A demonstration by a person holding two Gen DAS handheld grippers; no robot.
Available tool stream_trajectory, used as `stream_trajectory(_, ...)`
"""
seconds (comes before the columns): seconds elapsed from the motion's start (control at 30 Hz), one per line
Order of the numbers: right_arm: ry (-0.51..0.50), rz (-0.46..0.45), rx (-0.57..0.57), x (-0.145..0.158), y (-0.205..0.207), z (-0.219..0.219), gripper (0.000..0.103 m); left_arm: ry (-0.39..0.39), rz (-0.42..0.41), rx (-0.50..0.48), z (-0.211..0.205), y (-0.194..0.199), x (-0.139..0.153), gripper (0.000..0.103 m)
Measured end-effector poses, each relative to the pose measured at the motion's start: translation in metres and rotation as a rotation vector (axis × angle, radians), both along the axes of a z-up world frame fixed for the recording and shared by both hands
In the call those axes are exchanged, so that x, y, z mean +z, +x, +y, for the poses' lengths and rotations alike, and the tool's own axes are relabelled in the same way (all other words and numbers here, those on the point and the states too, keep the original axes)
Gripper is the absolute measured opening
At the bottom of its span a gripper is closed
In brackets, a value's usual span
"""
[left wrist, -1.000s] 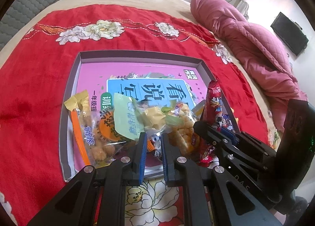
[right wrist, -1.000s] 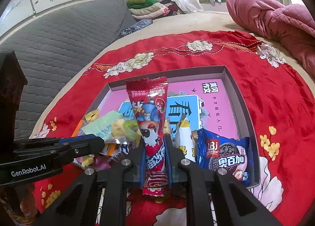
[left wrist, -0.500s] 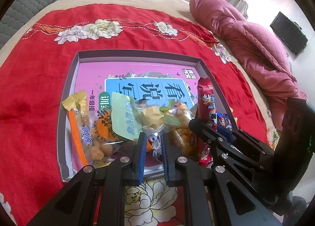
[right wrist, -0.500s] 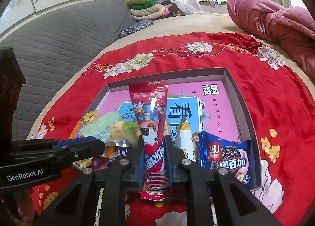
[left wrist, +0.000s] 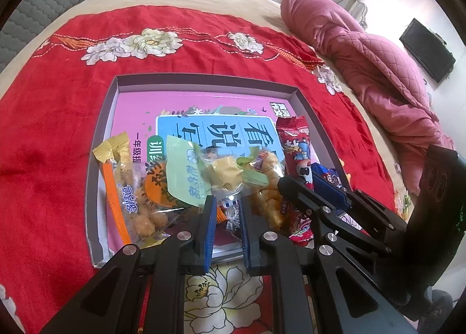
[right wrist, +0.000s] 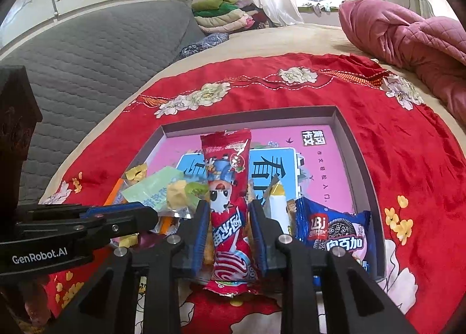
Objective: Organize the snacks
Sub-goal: 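Lower the chocolate piece into the box with the left tool while the right tool lowers the candy tube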
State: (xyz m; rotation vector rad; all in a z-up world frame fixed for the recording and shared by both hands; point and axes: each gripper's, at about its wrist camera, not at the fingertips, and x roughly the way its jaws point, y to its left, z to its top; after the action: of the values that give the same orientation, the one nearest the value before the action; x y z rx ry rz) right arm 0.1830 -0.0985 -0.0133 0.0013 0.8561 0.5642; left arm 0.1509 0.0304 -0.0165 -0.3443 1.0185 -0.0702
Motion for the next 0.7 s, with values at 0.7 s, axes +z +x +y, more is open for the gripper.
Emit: stream_trajectory(0.7,0.0,-0.047,-0.005,0.008,-0.007,-0.0034,0.052,0.003,-0.007,0.004,0.0027,-0.0015,0.0037,0.016)
